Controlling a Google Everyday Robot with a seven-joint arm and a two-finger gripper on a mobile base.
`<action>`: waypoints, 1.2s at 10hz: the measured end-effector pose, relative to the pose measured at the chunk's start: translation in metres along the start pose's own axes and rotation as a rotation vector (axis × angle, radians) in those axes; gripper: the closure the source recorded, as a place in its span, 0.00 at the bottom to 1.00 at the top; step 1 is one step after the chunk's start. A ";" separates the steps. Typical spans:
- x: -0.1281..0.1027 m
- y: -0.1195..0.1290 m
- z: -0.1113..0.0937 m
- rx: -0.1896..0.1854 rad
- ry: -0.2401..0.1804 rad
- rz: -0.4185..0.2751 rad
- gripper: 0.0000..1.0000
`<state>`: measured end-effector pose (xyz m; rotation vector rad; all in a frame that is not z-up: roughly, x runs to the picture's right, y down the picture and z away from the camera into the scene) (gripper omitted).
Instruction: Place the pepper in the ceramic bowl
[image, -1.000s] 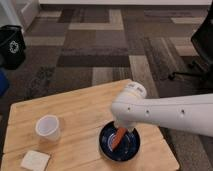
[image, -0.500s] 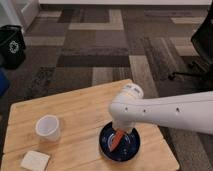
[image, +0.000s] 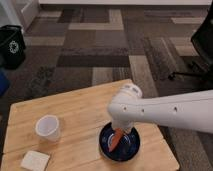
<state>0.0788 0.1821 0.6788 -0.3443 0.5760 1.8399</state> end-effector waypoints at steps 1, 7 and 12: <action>0.000 0.000 0.000 0.000 0.000 0.000 0.95; 0.000 -0.001 0.001 0.001 0.001 0.000 0.95; 0.000 -0.001 0.001 0.001 0.002 0.000 0.97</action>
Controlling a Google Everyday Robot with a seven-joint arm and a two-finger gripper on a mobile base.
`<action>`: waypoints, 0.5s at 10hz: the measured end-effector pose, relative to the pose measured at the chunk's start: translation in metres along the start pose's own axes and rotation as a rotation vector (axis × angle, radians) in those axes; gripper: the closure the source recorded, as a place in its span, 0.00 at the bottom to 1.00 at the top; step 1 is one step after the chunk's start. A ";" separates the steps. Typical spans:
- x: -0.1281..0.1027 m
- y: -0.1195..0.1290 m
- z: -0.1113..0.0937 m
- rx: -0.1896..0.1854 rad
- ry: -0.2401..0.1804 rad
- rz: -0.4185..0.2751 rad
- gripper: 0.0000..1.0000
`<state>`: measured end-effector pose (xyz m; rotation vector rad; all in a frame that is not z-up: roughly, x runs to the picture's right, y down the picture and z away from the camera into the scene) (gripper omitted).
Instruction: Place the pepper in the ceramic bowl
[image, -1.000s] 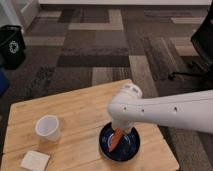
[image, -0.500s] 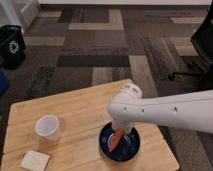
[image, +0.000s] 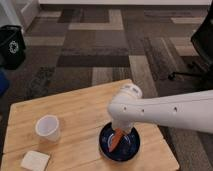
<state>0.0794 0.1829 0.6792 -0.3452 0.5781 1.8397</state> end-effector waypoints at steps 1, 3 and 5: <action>0.000 0.000 0.000 0.000 0.000 0.000 0.91; 0.000 0.000 0.000 0.000 0.000 0.000 0.67; 0.000 0.000 0.000 0.000 0.000 0.000 0.39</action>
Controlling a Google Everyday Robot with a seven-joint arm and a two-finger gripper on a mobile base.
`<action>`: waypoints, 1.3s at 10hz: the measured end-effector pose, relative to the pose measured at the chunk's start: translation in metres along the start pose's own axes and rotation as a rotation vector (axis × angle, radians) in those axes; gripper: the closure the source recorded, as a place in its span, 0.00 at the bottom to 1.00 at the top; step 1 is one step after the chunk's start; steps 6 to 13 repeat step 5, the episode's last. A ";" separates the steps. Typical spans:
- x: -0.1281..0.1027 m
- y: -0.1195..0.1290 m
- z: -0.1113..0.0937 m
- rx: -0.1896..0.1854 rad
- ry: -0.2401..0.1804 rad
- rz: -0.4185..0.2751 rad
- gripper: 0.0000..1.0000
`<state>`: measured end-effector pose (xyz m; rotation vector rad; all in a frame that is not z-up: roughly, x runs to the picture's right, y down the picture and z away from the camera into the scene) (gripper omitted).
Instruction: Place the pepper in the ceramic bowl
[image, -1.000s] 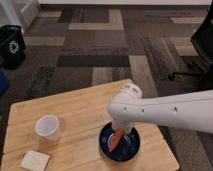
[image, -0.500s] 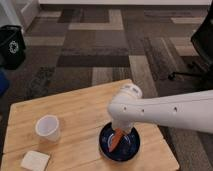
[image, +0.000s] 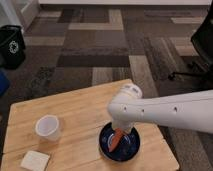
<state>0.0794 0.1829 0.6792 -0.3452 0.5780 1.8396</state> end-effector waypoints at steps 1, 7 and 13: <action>0.000 0.000 0.000 0.000 0.000 0.000 0.27; 0.000 0.000 0.000 0.000 0.000 0.000 0.20; 0.000 0.000 0.000 0.000 0.000 0.000 0.20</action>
